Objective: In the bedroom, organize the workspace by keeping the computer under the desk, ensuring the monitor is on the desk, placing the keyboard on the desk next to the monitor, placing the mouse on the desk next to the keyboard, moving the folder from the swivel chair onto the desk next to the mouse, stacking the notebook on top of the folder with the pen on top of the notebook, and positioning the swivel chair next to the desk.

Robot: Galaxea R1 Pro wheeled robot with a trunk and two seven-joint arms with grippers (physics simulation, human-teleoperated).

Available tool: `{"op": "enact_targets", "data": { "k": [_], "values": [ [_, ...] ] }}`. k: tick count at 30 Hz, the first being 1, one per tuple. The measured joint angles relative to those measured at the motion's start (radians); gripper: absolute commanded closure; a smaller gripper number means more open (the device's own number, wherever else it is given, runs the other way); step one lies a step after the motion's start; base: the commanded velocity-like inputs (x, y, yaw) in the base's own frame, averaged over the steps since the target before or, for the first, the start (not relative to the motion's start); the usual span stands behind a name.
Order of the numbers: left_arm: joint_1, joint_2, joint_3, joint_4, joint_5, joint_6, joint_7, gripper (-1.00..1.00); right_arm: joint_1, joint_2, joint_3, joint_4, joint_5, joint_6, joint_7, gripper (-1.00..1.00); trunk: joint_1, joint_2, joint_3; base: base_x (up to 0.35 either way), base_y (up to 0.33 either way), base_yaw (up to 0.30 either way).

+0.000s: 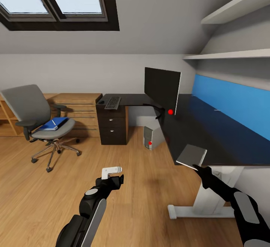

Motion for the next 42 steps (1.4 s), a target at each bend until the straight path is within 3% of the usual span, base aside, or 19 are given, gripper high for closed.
{"op": "enact_targets", "data": {
  "k": [6, 12, 17, 31, 38, 41, 42],
  "values": [
    [0.0, 0.0, 0.0, 0.0, 0.0, 0.0, 0.0, -1.0, 0.0, 0.0, -0.001, -0.001, 0.003, 0.0, 0.001, 1.0, 0.0, 0.0, 0.0, 0.0, 0.0, 0.0],
    [0.0, 0.0, 0.0, 0.0, 0.0, 0.0, 0.0, -1.0, 0.0, 0.007, -0.001, -0.003, 0.007, -0.002, 0.002, 1.0, -0.023, 0.042, 0.019, 0.0, 0.0, 0.0],
    [0.0, 0.0, 0.0, 0.0, 0.0, 0.0, 0.0, -1.0, 0.0, 0.033, -0.002, -0.008, 0.018, -0.01, 0.001, 1.0, -0.042, 0.077, 0.034, 0.0, 0.0, 0.0],
    [0.0, 0.0, 0.0, 0.001, 0.0, 0.0, 0.0, -1.0, 0.0, 0.028, 0.0, -0.017, 0.014, -0.005, 0.005, 1.0, -0.096, 0.175, 0.078, 0.0, 0.0, 0.011],
    [0.0, -0.001, -0.001, 0.011, -0.001, -0.001, -0.001, -1.0, 0.0, 0.032, 0.0, -0.019, 0.017, -0.007, 0.006, 1.0, -0.096, 0.175, 0.081, 0.0, 0.0, 0.22],
    [0.0, -0.002, -0.001, 0.023, -0.001, -0.003, -0.002, -1.0, 0.0, 0.034, 0.024, -0.023, 0.024, -0.01, 0.007, 1.0, -0.096, 0.175, 0.081, 0.0, 0.0, 0.27],
    [0.0, -0.001, -0.001, 0.025, -0.001, -0.003, -0.003, -1.0, 0.0, 0.034, 0.051, -0.027, 0.034, -0.012, 0.007, 1.0, -0.096, 0.175, 0.081, 0.006, 0.005, 0.277]
  ]
}}
